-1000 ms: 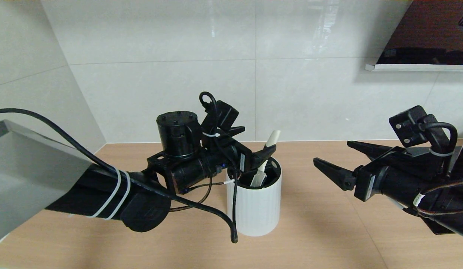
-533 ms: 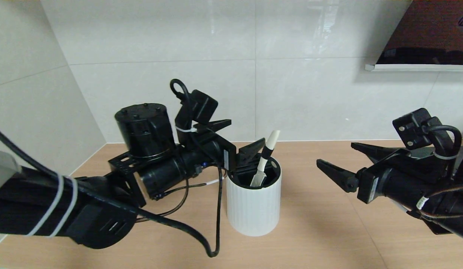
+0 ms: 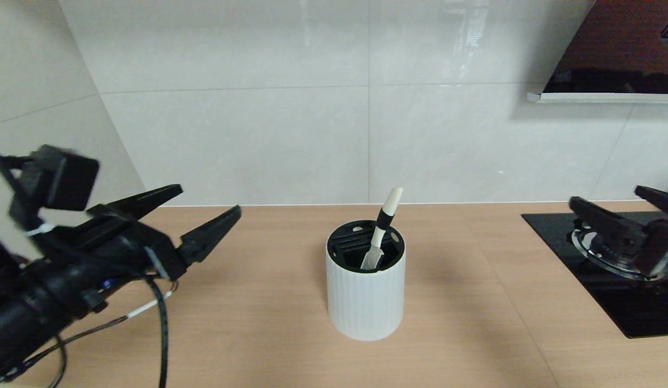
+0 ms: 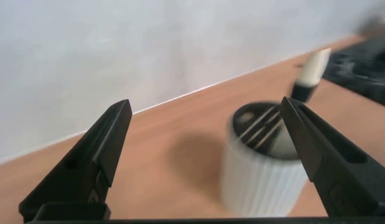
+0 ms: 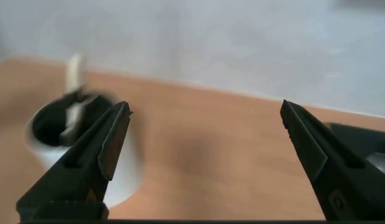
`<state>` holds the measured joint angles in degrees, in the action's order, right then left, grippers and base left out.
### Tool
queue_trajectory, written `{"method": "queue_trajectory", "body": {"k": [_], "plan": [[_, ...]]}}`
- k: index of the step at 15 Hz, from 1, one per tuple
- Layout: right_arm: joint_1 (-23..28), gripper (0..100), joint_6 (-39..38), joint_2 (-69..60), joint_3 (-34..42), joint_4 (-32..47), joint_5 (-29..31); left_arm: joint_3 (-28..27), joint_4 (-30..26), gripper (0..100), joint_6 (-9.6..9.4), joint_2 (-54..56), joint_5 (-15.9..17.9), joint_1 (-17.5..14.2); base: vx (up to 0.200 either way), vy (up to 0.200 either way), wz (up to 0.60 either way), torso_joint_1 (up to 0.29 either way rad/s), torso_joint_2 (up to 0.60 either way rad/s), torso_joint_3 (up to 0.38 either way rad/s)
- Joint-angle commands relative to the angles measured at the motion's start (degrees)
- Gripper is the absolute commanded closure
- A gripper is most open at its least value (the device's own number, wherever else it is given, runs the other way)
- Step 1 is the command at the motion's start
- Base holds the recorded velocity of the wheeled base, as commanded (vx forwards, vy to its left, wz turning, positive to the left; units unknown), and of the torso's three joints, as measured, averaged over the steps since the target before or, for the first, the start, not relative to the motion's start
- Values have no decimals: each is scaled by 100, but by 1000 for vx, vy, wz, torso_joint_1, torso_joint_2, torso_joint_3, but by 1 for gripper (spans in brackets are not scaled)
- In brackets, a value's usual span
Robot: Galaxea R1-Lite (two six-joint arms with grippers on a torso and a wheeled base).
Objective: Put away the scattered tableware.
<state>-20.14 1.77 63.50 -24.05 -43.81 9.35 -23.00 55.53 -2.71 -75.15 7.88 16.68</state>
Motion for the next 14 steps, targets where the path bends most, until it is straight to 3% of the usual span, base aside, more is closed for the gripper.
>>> {"method": "queue_trajectory", "body": {"k": [1,3,5,7,9,11,14], "plan": [[379,0,-1,-2333,6,1727,14,1105,-358,0,-11,1899,-23,-323,0,0,0,0,0,0],[397,0,-1,-3582,-355,3467,85,1395,-1334,0,16,3042,-14,-314,0,0,0,0,0,0],[405,0,-1,-4460,-1286,5445,585,1421,-3224,0,42,4431,30,-314,0,0,0,0,0,0],[432,0,-10,-4847,-1884,6394,1245,1193,-4551,0,218,5389,39,-367,0,0,0,0,0,0],[968,0,-10,-5111,-1787,6473,1324,1395,-4630,0,262,5810,47,-657,0,0,0,0,0,0],[1065,0,-1,-5524,-1365,6473,1297,1703,-4648,0,271,6364,74,-850,0,0,0,0,0,0],[1030,0,-361,-5770,-943,6447,1148,2002,-4674,0,578,6962,39,-965,0,0,0,0,0,0]]}}
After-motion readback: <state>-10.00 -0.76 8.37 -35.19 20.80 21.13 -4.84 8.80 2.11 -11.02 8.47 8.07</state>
